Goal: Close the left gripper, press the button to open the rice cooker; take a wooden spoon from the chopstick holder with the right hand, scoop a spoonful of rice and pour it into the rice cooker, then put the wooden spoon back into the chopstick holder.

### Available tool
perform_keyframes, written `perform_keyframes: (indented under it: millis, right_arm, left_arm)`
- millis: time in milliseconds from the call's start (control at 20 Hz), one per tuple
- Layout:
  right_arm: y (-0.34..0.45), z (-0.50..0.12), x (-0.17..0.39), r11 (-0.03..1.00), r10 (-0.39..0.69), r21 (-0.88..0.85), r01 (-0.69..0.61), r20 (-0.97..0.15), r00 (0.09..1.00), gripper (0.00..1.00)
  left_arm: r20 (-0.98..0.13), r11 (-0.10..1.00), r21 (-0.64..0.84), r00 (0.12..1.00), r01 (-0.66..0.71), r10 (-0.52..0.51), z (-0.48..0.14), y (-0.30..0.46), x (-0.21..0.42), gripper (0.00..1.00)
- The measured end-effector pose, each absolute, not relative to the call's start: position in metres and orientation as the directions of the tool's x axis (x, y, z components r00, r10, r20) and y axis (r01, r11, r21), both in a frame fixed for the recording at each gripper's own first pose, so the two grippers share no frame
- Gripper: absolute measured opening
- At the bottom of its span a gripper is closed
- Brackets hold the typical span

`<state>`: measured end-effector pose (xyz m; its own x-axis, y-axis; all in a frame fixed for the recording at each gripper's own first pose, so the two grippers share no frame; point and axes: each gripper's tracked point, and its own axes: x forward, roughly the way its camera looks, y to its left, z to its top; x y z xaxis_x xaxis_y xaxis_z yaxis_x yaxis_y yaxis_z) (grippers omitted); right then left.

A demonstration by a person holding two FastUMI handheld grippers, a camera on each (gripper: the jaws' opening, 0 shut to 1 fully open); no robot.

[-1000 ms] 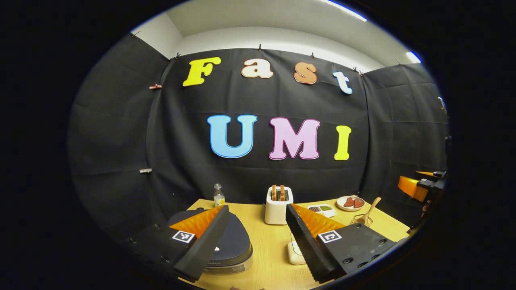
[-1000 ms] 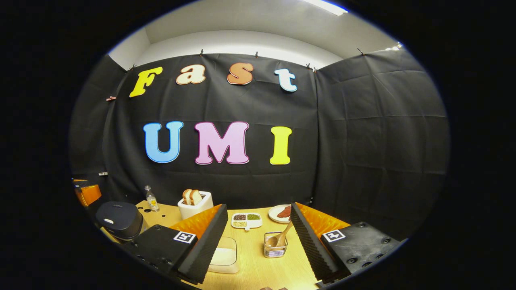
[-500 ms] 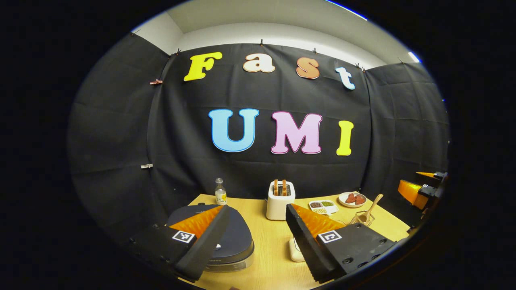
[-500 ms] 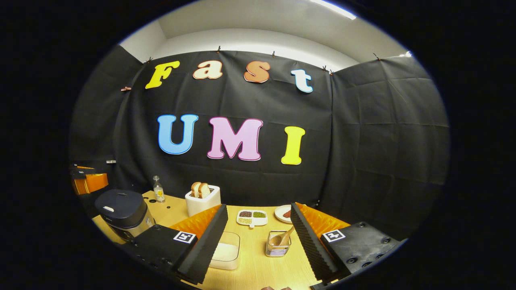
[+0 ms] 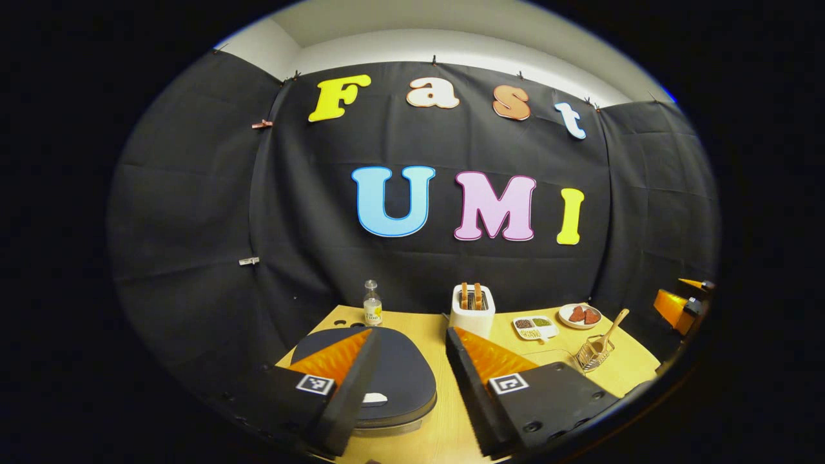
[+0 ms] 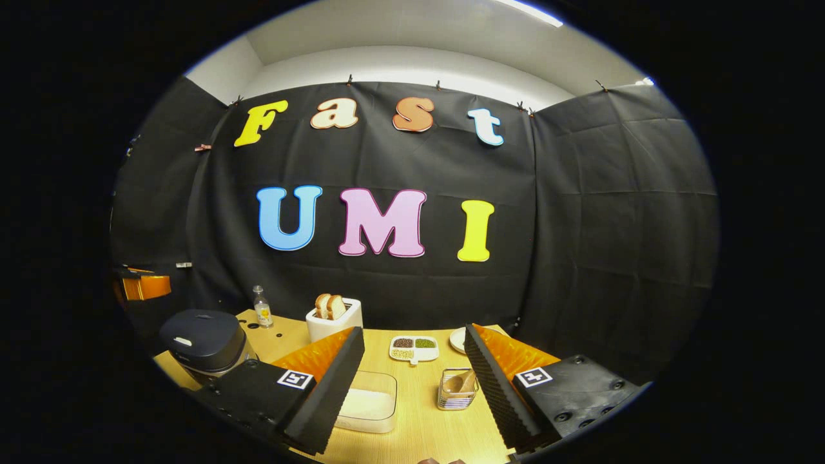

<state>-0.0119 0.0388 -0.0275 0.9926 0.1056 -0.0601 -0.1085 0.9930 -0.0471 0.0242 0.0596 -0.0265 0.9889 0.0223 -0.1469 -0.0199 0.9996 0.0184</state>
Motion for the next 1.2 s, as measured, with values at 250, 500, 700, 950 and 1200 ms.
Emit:
perform_keyframes:
  millis: [250,500,700,950,1200]
  right_arm:
    - [0.042,-0.037,-0.015,0.994,0.107,-0.017,-0.109,-0.085,0.991,0.98]
    - [0.037,-0.034,-0.014,0.997,0.081,-0.008,-0.081,-0.081,0.993,0.98]
    - [0.029,-0.043,-0.020,0.998,0.057,-0.002,-0.058,-0.109,0.992,0.98]
    - [0.018,-0.052,-0.030,0.999,0.033,-0.013,-0.035,-0.143,0.989,0.98]
    - [0.012,-0.059,-0.035,1.000,0.014,-0.015,-0.017,-0.166,0.986,0.98]
  left_arm:
    - [-0.247,1.000,0.029,0.969,0.002,0.005,-0.044,0.080,0.033,0.33]
    - [-0.321,1.000,-0.021,0.947,-0.020,0.013,-0.069,0.102,0.043,0.09]
    - [-0.406,0.997,-0.048,0.913,-0.061,0.037,-0.104,0.124,0.047,0.07]
    - [-0.493,0.995,-0.094,0.869,-0.014,-0.034,-0.147,0.115,0.043,0.05]
    - [-0.510,0.995,-0.099,0.860,-0.015,-0.038,-0.165,0.111,0.046,0.05]
